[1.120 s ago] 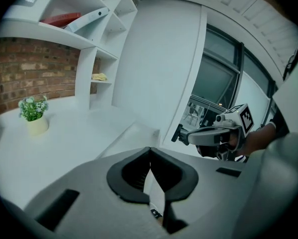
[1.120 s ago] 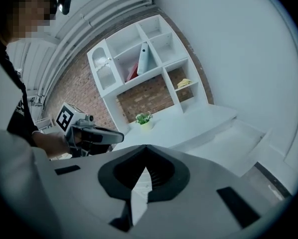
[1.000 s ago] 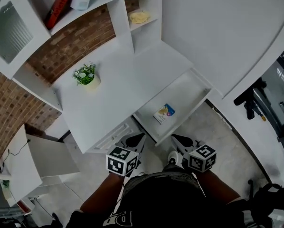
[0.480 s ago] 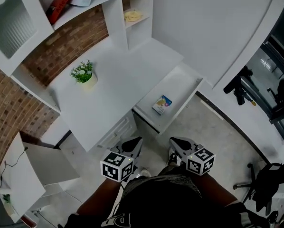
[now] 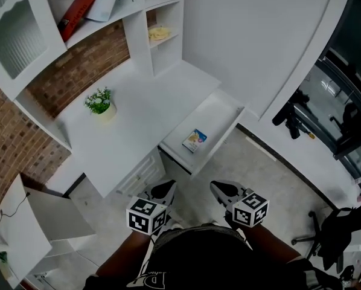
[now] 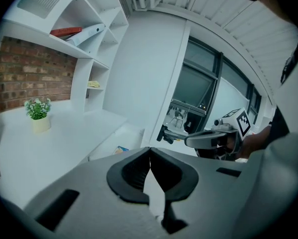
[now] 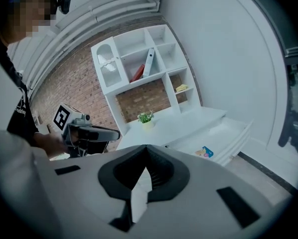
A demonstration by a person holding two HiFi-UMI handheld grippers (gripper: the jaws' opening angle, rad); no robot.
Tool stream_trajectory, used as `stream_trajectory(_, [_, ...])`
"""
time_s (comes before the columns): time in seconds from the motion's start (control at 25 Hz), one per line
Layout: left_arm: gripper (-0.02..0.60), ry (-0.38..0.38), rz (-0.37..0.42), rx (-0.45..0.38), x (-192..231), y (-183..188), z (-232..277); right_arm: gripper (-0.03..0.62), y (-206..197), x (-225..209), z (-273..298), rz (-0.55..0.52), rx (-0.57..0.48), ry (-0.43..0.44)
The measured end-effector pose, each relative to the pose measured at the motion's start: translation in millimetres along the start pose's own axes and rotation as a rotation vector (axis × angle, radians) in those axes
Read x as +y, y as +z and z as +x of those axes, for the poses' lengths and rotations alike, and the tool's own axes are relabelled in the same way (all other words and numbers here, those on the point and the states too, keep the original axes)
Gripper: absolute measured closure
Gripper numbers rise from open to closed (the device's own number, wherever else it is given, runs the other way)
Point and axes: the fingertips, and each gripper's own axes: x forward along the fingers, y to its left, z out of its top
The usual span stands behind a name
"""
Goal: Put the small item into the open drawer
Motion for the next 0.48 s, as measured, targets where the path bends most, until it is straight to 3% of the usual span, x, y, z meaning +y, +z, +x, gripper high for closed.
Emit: stream_trajectory(0.48, [0.563, 0.044, 0.017, -0.046, -47.8, 12.2, 12.8, 0.589, -7.7, -13.8, -46.7, -0.036, 0.024, 0.043])
